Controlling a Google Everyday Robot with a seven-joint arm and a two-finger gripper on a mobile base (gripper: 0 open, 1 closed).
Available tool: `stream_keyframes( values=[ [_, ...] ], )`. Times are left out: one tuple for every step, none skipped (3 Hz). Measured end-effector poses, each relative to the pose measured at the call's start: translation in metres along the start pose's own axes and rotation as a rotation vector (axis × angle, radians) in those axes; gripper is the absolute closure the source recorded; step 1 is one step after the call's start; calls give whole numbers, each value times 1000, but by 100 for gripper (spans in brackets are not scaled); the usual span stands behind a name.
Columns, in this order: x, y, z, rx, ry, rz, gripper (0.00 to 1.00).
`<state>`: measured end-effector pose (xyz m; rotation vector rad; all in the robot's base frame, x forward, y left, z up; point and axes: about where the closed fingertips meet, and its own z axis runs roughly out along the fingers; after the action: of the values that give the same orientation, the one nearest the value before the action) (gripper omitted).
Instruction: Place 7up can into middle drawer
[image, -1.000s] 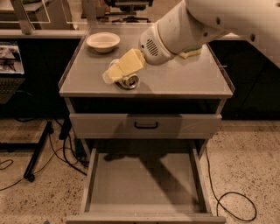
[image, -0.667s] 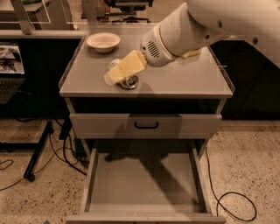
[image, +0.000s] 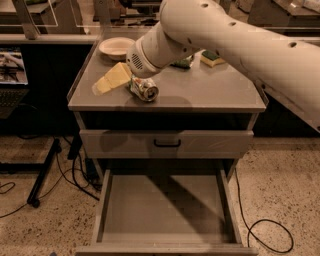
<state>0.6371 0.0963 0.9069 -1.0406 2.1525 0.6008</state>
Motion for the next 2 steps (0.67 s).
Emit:
stream_keyframes(
  values=[
    [0, 0, 0, 0, 0, 0, 0],
    [3, -7, 12, 20, 11, 9, 0]
  ],
)
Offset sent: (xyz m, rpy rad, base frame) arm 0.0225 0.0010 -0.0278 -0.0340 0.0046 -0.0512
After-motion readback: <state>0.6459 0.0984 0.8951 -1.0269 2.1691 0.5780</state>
